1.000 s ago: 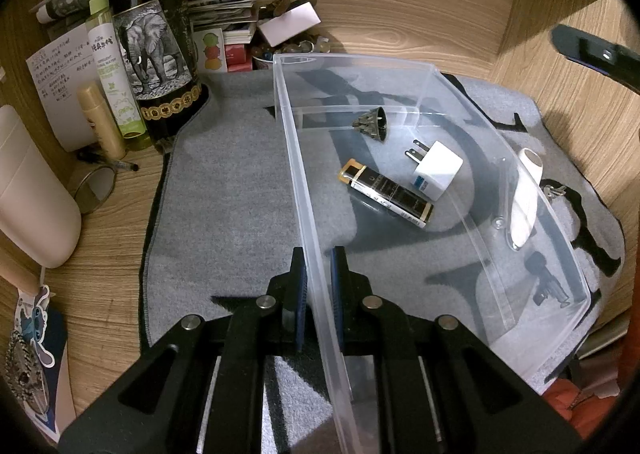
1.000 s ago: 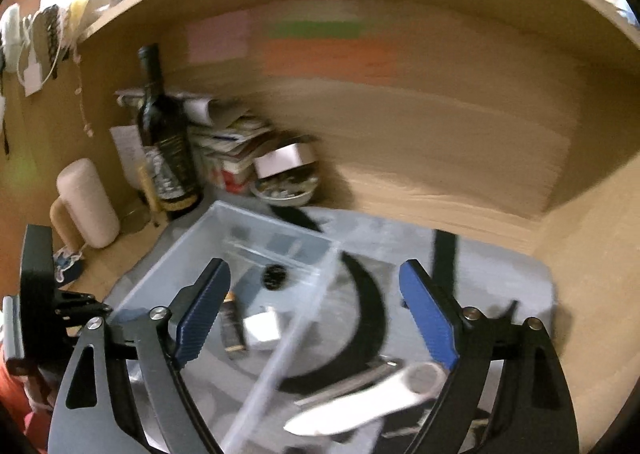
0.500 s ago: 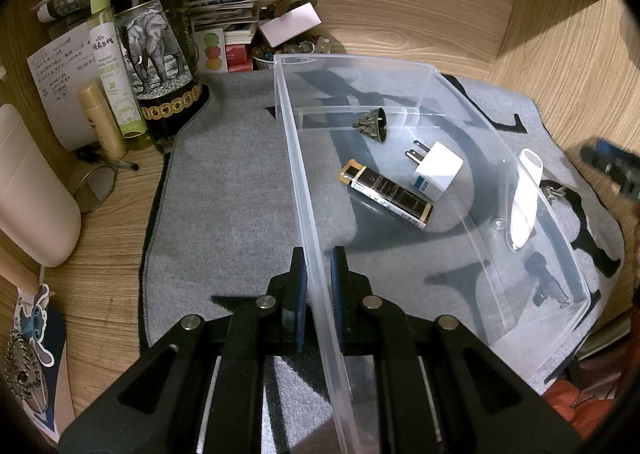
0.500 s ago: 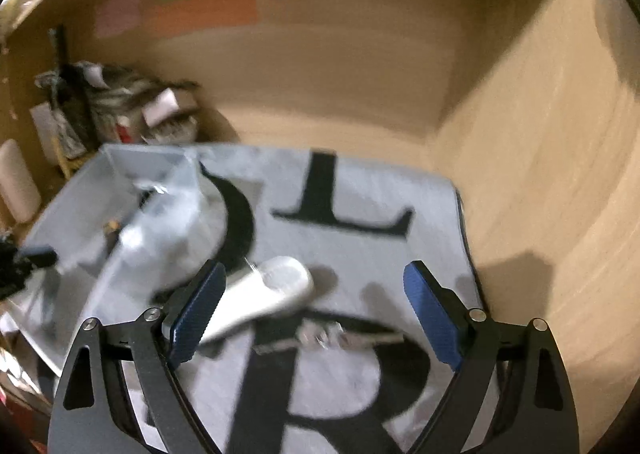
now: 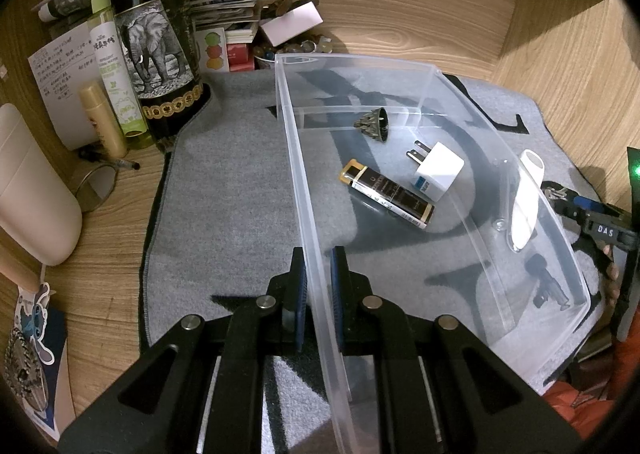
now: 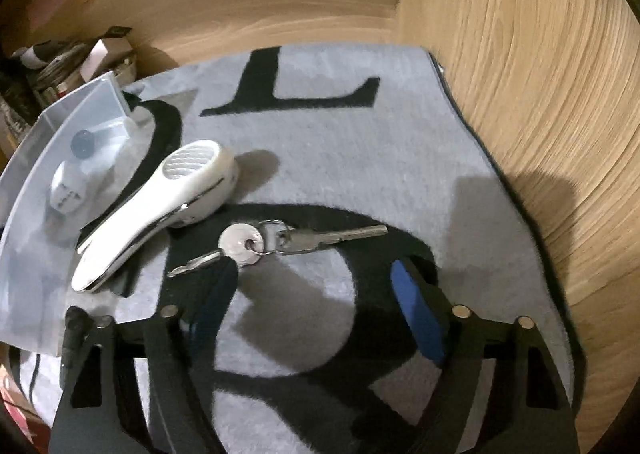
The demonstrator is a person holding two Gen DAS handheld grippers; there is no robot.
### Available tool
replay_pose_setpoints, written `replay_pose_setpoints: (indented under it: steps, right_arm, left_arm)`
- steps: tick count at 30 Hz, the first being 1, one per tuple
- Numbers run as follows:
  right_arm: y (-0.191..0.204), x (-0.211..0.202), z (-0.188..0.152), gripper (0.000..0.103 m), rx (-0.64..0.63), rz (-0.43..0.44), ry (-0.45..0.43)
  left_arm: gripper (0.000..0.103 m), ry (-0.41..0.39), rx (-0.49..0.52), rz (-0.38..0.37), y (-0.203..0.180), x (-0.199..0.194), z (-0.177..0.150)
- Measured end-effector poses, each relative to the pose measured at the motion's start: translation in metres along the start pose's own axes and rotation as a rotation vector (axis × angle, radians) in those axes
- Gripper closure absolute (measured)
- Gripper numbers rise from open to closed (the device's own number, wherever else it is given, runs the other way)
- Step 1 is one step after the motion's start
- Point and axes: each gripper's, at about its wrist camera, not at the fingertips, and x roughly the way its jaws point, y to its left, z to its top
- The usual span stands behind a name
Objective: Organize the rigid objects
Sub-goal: 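Move the right tool to the keys and grasp the key blade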
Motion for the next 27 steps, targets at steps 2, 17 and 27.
replay_pose_setpoints:
  steps: [2, 17, 27]
  right_arm:
    - [-0.003, 0.001, 0.003, 0.029, 0.015, 0.01, -0.009]
    - [0.001, 0.007, 0.012, 0.044, -0.04, -0.025, -0.048]
    - [0.015, -0.03, 0.027, 0.044, -0.072, -0.009, -0.157]
  left_arm:
    - [0.092, 0.0, 0.0, 0.0, 0.0, 0.0, 0.0]
    - [0.092, 0.0, 0.001, 0.0, 0.001, 0.0, -0.001]
    - [0.092, 0.0, 0.002, 0.0, 0.002, 0.0, -0.001]
